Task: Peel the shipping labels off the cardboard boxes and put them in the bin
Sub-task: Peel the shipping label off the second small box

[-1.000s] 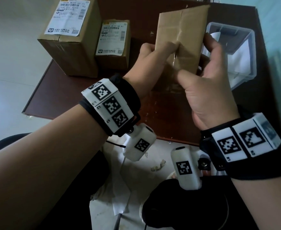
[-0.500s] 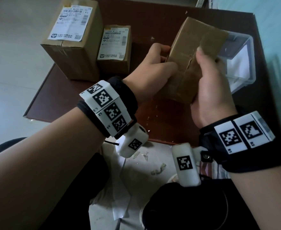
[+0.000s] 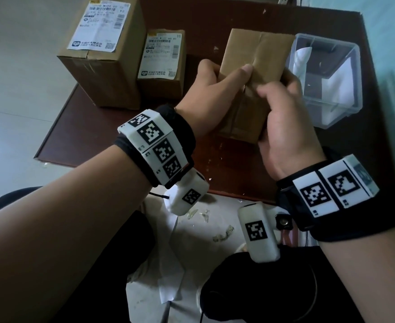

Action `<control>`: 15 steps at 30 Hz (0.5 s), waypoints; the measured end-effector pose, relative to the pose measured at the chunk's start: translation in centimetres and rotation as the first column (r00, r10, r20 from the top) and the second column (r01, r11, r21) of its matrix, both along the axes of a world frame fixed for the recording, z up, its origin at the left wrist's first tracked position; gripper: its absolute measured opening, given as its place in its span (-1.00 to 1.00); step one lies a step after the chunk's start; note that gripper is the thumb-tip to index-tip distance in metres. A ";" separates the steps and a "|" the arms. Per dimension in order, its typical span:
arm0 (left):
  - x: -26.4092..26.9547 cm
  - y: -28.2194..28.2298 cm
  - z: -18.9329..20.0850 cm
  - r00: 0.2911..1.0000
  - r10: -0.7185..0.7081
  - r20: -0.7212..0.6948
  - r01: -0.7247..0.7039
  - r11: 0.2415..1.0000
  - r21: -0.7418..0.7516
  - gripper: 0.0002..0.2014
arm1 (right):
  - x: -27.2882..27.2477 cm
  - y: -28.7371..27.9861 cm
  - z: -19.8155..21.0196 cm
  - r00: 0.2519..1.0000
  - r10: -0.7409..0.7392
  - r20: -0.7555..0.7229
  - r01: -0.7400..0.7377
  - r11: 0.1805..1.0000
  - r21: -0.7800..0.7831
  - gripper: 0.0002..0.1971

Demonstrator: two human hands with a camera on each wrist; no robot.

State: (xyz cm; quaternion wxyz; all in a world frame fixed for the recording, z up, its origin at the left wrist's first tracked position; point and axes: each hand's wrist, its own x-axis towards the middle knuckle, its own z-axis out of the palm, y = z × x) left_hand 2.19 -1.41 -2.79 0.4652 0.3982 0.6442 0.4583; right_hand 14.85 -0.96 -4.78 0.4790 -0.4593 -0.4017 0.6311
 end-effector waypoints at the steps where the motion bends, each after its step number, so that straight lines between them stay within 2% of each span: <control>1: 0.0 0.0 0.1 1.000 0.000 0.023 -0.001 1.000 0.013 -0.60 | 0.1 0.2 0.0 1.000 -0.020 -0.024 0.020 1.000 -0.003 -0.31; 4: -0.2 -0.1 0.3 0.998 -0.044 0.040 0.042 0.998 0.046 -0.57 | 0.4 0.6 0.1 0.998 -0.056 -0.015 0.056 0.998 0.013 -0.41; 8: -0.5 -0.4 0.5 0.984 -0.176 0.017 0.176 0.984 0.009 -0.54 | 0.2 0.8 0.1 0.998 -0.064 0.030 0.063 0.998 0.022 -0.32; 11: -0.7 -0.5 0.3 0.991 -0.130 0.033 0.130 0.992 -0.003 -0.66 | 0.3 0.7 -0.1 1.000 -0.005 0.031 0.004 0.999 0.032 -0.25; 15: -0.8 -0.5 0.2 0.998 -0.055 -0.013 0.055 0.998 0.019 -0.82 | 0.5 0.5 -0.2 0.991 0.135 -0.023 -0.134 0.990 0.043 -0.03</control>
